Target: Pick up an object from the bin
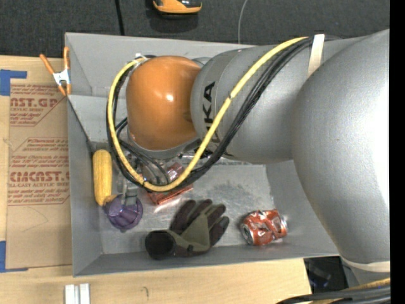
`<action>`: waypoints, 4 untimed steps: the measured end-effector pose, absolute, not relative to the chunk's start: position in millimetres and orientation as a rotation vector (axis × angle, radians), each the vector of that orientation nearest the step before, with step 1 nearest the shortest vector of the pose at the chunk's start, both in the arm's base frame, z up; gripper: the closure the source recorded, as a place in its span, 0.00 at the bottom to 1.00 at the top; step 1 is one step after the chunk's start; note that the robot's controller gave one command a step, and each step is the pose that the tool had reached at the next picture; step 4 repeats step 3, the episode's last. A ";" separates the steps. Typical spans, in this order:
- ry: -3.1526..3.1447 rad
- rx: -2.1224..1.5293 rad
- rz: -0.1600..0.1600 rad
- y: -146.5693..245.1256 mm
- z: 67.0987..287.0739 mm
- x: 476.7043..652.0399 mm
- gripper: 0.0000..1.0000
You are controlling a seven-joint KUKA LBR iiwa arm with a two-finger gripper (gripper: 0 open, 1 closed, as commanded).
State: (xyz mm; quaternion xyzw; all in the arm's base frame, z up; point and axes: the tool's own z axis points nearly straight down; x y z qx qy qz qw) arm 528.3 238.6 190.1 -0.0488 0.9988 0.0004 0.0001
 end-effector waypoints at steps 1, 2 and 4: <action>3.137 -0.156 0.003 238.3 175.3 520.4 1.00; 3.139 -0.135 0.001 238.9 184.3 524.4 1.00; 3.138 -0.144 0.001 239.8 200.8 512.1 1.00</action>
Offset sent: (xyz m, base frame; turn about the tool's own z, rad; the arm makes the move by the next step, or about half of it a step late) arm 0.0003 0.0006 0.0050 0.0225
